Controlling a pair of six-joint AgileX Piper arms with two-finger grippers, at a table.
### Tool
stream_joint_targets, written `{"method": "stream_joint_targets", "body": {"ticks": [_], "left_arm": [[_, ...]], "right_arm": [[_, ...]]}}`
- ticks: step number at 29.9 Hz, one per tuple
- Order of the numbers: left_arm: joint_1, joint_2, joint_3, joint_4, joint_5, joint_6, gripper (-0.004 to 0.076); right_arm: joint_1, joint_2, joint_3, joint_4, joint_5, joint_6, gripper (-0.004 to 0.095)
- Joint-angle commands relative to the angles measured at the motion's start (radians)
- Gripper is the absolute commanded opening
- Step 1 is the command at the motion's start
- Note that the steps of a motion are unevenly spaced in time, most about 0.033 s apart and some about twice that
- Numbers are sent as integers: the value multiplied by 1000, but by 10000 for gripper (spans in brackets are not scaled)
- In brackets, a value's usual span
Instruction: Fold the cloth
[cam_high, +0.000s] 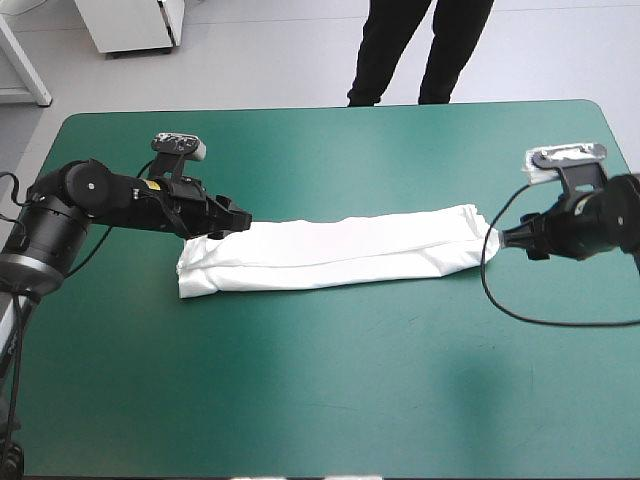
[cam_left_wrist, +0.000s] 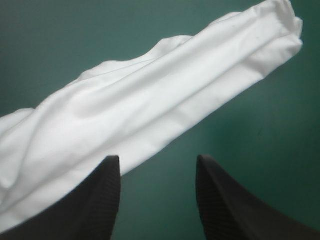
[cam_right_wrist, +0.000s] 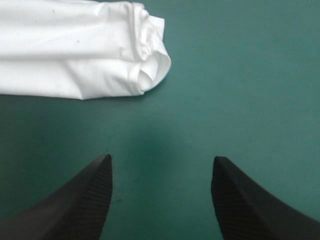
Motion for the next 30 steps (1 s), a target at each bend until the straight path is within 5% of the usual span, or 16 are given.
{"method": "stream_joint_targets", "body": {"ticks": [1, 10, 15, 23, 30], "left_arm": [[-27, 8, -31, -138, -57, 59, 351], [-195, 140, -52, -126, -153, 71, 316], [-249, 242, -138, -129, -178, 108, -21], [-264, 437, -332, -132, -161, 102, -22], [-264, 569, -369, -126, -101, 100, -22]], "right_arm": [[-12, -134, 67, -46, -64, 39, 564], [-12, -195, 89, -64, -44, 60, 564], [-10, -195, 89, -125, -48, 80, 564], [55, -125, 89, -272, -77, 123, 514], [57, 56, 75, -265, -147, 126, 445]]}}
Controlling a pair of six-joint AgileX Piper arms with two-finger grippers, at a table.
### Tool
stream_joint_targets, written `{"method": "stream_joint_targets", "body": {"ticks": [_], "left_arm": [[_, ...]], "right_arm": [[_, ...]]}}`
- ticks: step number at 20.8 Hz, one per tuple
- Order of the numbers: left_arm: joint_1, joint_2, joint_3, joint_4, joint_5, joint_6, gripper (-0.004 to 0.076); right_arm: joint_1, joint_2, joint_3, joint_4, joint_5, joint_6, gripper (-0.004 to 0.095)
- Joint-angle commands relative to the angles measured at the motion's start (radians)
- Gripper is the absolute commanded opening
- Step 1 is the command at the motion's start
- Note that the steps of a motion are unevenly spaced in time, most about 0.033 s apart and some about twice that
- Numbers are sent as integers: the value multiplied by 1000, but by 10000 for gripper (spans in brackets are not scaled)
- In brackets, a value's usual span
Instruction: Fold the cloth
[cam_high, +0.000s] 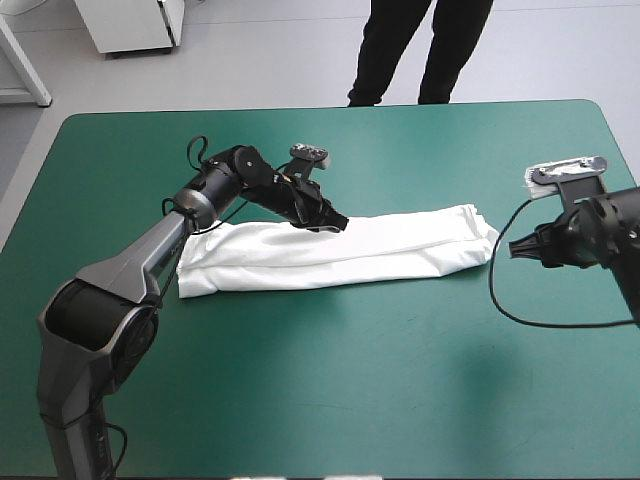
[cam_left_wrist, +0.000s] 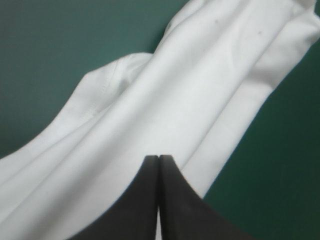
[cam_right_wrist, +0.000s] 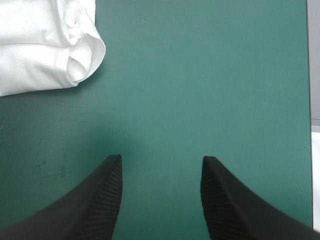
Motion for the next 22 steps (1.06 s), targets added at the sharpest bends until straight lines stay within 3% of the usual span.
{"method": "stream_joint_targets", "body": {"ticks": [1, 5, 9, 11, 13, 22], "left_arm": [[-7, -14, -37, -41, 11, -4, -22], [-7, 40, -37, 17, 18, -26, -22], [-8, 107, -37, -8, 49, -28, -22], [-8, 109, -37, -14, 43, -26, -22], [-8, 109, -37, -19, 49, -30, -22], [-8, 109, -37, -49, 58, -19, -22]], "right_arm": [[3, 79, -49, -15, -52, 2, 445], [-9, 209, -207, 119, -56, -45, 445], [-88, 283, -363, 317, 20, -114, 461], [-166, 310, -371, 433, 64, -141, 571], [-201, 319, -371, 467, 54, -141, 649], [-222, 489, -371, 589, 86, -205, 655]]}}
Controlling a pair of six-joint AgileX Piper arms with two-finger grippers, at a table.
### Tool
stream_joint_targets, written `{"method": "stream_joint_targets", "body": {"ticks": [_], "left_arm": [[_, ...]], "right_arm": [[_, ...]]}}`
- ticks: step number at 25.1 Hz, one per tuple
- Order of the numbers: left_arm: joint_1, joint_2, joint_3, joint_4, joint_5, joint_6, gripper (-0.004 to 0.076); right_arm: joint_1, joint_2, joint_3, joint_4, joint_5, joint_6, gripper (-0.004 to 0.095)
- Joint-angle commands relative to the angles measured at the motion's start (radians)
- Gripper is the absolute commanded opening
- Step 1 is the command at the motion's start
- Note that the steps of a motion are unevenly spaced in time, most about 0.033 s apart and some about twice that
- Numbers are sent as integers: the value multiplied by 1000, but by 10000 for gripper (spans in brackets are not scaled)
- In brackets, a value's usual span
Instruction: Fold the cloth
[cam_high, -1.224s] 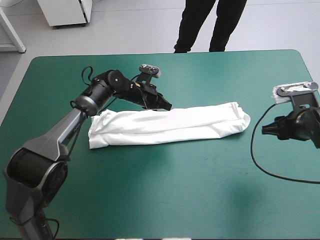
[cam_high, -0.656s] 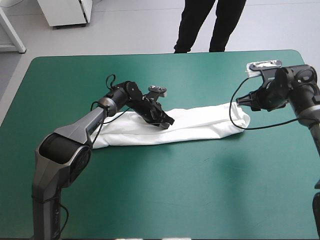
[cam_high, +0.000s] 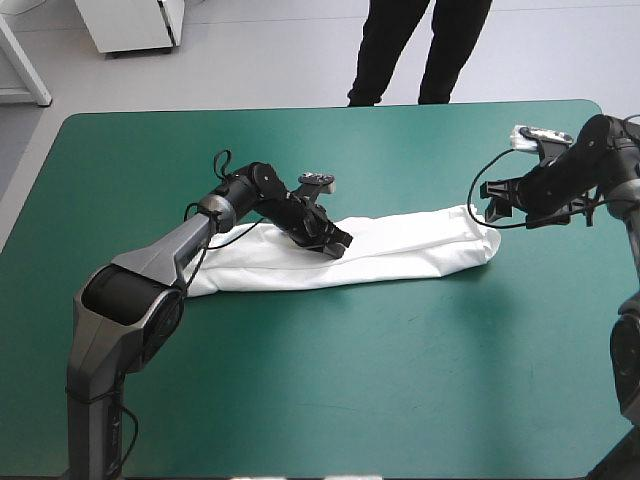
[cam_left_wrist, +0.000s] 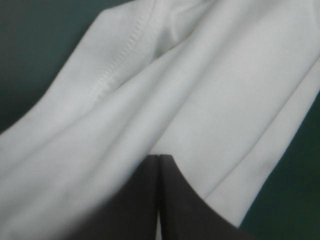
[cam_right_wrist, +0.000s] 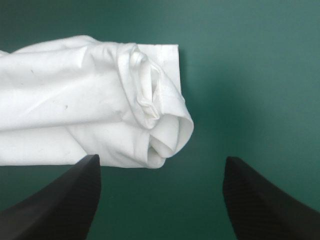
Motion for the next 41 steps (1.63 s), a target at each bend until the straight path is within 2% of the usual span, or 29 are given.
{"method": "stream_joint_targets", "body": {"ticks": [1, 8, 14, 21, 23, 25, 27, 30, 41], "left_arm": [[-8, -46, -22, -25, 19, 2, -22], [-8, -46, -22, -20, 28, 19, -22], [-8, -46, -22, -8, 20, 17, -22], [-8, -46, -22, 13, 9, 12, -22], [-8, -46, -22, 18, 9, 12, -22], [-8, -46, -22, 20, 9, 12, -22], [-8, -46, -22, 20, 9, 12, -22], [-8, -46, -22, 20, 9, 10, -22], [-8, -46, -22, 33, 11, -6, -22]], "right_arm": [[-9, 24, -30, 53, -5, -32, 655], [-18, 120, -30, 142, -20, -75, 655], [-18, 187, -41, 153, -41, -88, 655], [-18, 262, -41, 275, -57, -131, 634], [-18, 267, -41, 290, -57, -138, 543], [-18, 271, -41, 317, -54, -160, 317], [-18, 271, -41, 321, -52, -167, 206], [-18, 271, -41, 346, -28, -185, -10], [-18, 172, -48, 358, -6, -180, -13]]}}
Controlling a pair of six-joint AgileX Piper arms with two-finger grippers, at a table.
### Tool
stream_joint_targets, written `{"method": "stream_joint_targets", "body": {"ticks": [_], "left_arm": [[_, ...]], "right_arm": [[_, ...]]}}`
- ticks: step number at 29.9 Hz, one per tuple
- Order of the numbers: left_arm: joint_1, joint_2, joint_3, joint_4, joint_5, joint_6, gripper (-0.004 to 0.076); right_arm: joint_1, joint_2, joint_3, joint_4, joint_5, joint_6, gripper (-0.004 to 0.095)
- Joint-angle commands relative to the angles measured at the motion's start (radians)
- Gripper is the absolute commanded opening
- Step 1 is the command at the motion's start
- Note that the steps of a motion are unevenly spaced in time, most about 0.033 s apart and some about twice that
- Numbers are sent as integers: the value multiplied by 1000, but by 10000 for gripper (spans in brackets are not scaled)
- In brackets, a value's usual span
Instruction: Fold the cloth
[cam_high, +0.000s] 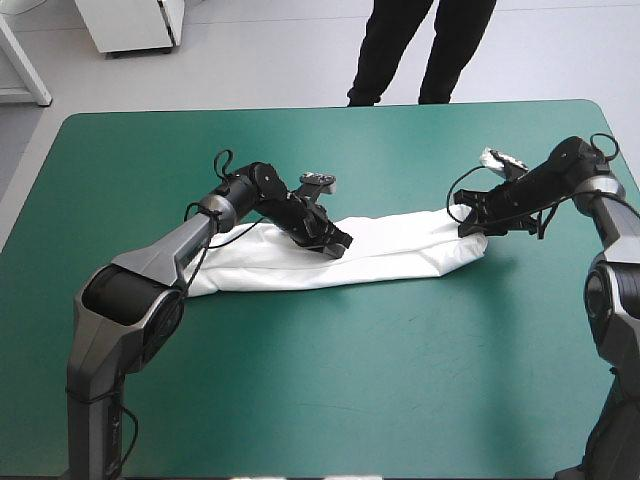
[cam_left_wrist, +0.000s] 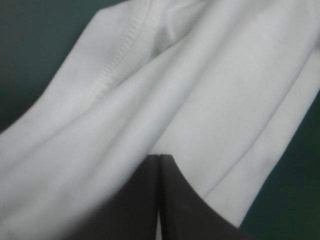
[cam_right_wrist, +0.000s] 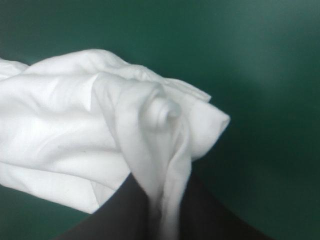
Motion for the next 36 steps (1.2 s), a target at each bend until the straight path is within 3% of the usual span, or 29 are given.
{"method": "stream_joint_targets", "body": {"ticks": [1, 24, 30, 36], "left_arm": [[-7, -46, -19, 10, 9, -6, -22], [-7, -48, -29, 2, 43, -2, -22], [-7, -85, -148, 22, 137, -12, -22], [-7, -180, -273, 211, 234, -116, -22]], "right_arm": [[-5, -118, -34, 45, 25, -9, -13], [-5, -246, -122, 97, 66, 5, -12], [-5, -246, -122, 97, 66, 5, -12], [1, -248, -122, 153, 66, -1, -12]]}}
